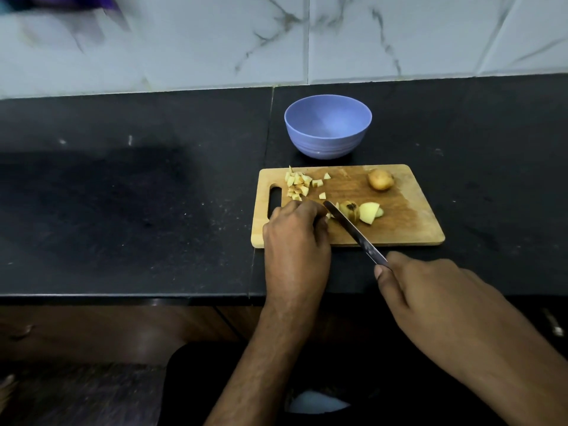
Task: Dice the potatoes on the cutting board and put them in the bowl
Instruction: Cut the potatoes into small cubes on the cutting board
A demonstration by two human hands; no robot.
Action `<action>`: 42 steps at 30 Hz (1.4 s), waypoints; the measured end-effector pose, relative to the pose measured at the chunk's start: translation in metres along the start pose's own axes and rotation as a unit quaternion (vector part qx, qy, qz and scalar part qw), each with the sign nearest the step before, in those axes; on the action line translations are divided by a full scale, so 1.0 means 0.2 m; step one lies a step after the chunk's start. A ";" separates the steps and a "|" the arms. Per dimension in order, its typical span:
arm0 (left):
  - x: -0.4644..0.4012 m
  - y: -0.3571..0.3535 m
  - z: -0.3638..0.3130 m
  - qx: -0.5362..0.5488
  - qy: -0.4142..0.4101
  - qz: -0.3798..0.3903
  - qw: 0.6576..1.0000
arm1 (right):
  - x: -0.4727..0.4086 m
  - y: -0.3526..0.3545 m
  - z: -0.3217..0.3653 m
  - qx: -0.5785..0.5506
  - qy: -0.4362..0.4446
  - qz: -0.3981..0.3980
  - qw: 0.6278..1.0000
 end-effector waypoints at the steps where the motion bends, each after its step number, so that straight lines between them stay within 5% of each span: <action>1: 0.00 0.00 0.00 0.010 0.006 0.001 1.000 | -0.01 -0.01 0.00 0.000 0.002 -0.001 1.000; 14: -0.02 0.02 0.02 0.053 0.031 0.013 0.998 | -0.07 -0.03 0.00 -0.010 0.023 0.000 1.000; 26: 0.05 0.00 0.00 -0.049 -0.038 -0.048 0.997 | -0.04 -0.02 0.00 -0.040 0.018 0.028 0.999; 42: 0.03 0.03 0.04 0.028 0.001 -0.007 1.000 | -0.02 0.02 -0.01 -0.025 0.031 0.050 0.998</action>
Point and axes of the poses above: each hand's wrist, its own x-axis away from the middle knuckle, its own y-axis out of the back of the hand, z = x × y, the point moved 1 cm from there along -x, towards the middle knuckle, and after that the axes turned 12 degrees about y, right-handed, at the moved point
